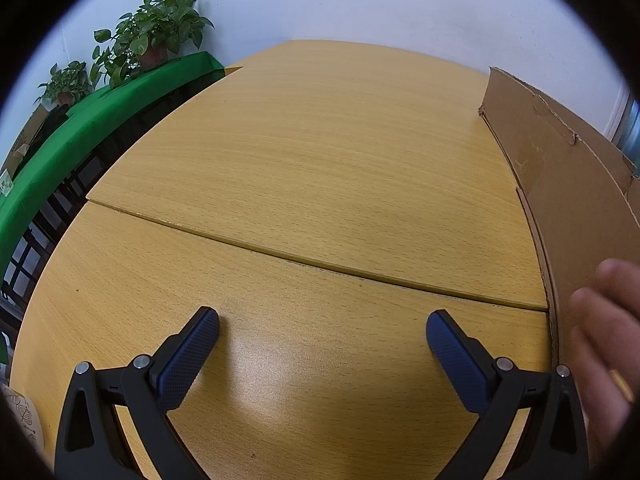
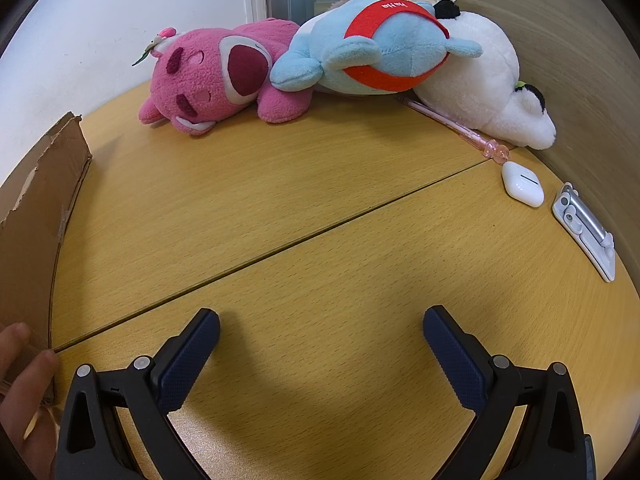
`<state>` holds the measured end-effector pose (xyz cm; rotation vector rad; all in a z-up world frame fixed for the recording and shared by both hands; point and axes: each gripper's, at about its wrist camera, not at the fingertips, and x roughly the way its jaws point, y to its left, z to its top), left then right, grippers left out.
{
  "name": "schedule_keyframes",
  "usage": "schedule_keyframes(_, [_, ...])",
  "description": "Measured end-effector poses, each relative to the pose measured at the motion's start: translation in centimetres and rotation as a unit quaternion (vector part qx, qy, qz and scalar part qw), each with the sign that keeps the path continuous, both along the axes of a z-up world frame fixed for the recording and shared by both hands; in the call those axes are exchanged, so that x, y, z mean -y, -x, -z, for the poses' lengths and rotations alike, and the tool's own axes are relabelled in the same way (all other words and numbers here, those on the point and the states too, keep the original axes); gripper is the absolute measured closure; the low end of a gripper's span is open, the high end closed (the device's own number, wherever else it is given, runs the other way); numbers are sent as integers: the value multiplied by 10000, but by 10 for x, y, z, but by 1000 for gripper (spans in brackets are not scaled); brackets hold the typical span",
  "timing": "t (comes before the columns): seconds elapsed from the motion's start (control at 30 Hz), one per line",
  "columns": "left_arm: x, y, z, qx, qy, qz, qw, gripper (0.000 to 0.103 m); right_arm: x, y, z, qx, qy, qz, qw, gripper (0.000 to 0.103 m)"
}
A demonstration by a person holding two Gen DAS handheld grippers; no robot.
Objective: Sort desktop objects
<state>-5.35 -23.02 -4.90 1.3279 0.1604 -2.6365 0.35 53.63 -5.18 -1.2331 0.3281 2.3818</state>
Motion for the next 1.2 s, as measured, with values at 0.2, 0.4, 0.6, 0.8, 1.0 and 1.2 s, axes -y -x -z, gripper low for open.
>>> schedule_keyframes(0.2, [0, 0, 0, 0, 0, 0, 10000, 0, 0, 0, 0, 0, 1, -2, 10000, 0])
schedule_keyframes(0.4, [0, 0, 0, -1, 0, -1, 10000, 0, 0, 0, 0, -1, 1, -3, 10000, 0])
schedule_keyframes(0.6, [0, 0, 0, -1, 1, -1, 10000, 0, 0, 0, -1, -1, 2, -4, 10000, 0])
schedule_keyframes(0.8, [0, 0, 0, -1, 1, -1, 10000, 0, -1, 0, 0, -1, 2, -5, 10000, 0])
schedule_keyframes(1.0, [0, 0, 0, -1, 1, -1, 10000, 0, -1, 0, 0, 1, 1, -53, 10000, 0])
schedule_keyframes(1.2, [0, 1, 0, -1, 1, -2, 10000, 0, 6, -6, -1, 186, 107, -618, 9979, 0])
